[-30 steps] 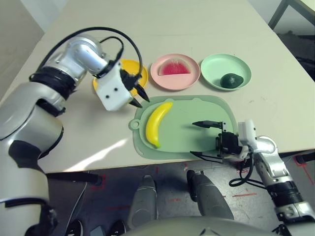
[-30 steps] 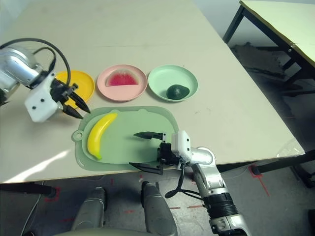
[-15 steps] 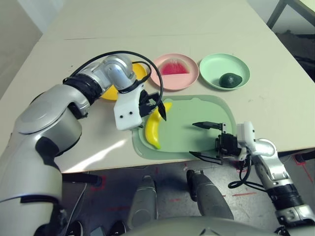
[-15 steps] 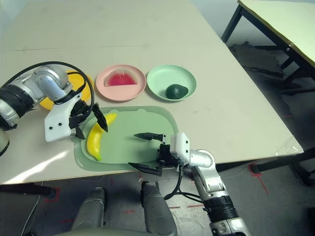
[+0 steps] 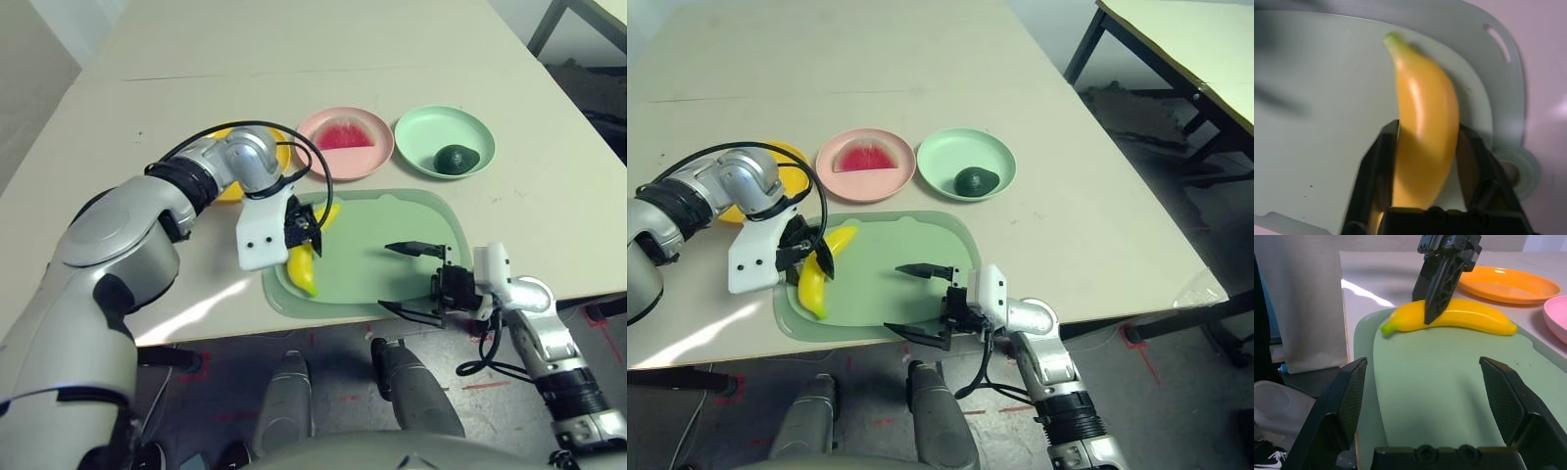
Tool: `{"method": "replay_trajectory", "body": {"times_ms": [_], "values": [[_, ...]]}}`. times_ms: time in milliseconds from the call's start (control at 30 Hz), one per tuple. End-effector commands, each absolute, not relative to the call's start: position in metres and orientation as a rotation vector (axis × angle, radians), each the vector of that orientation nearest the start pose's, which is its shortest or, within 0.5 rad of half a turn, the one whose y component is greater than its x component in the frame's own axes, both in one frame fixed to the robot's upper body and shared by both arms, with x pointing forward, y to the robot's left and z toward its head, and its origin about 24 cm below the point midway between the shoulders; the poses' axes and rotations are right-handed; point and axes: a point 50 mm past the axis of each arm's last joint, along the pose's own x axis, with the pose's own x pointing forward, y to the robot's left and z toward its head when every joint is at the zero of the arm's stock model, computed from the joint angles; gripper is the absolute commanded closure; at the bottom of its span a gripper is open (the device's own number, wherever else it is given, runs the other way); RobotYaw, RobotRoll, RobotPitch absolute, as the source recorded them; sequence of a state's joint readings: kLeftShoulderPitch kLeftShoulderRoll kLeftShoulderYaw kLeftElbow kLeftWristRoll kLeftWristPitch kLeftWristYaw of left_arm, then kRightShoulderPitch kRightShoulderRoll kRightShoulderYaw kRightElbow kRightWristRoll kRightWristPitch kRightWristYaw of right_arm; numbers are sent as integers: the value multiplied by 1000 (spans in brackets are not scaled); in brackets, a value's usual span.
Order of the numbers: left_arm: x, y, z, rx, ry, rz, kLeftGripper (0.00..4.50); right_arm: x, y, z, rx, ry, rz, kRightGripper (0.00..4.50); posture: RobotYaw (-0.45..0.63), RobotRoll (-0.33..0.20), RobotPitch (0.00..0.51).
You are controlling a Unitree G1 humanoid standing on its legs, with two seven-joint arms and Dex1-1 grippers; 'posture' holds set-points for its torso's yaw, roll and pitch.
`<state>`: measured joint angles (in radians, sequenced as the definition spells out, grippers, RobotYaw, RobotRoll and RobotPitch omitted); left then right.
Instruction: Place the fruits into color-matched plates.
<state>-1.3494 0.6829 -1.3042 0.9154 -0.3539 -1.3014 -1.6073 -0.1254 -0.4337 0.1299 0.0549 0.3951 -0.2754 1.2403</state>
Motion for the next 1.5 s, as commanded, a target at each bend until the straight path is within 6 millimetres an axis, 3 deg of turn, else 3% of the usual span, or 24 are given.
{"method": "replay_trajectory", "body": {"times_ms": [33, 367, 600, 800, 1033, 1233, 1500], "values": [[323, 139, 189, -2196, 163, 2615, 2805, 231, -153, 82, -214, -236, 1382, 0, -222, 0, 197], [338, 168, 232, -2534, 40, 2658, 2805, 237, -150, 86, -172, -254, 1344, 0, -189, 0, 193], [348, 213, 262, -2922, -280, 2661, 2805, 249, -139, 91, -173, -292, 1179, 0, -150, 0, 197], [356, 239, 260, -3263, -513, 2508, 2805, 247, -131, 95, -221, -303, 1067, 0, -147, 0, 203], [369, 263, 245, -3641, -808, 2153, 2805, 240, -118, 109, -184, -340, 984, 0, -179, 0, 211], [375, 271, 236, -3797, -920, 1960, 2805, 236, -117, 113, -171, -352, 978, 0, -196, 0, 215], [379, 265, 218, -3805, -922, 2044, 2805, 235, -118, 113, -167, -345, 970, 0, -213, 0, 218]]}}
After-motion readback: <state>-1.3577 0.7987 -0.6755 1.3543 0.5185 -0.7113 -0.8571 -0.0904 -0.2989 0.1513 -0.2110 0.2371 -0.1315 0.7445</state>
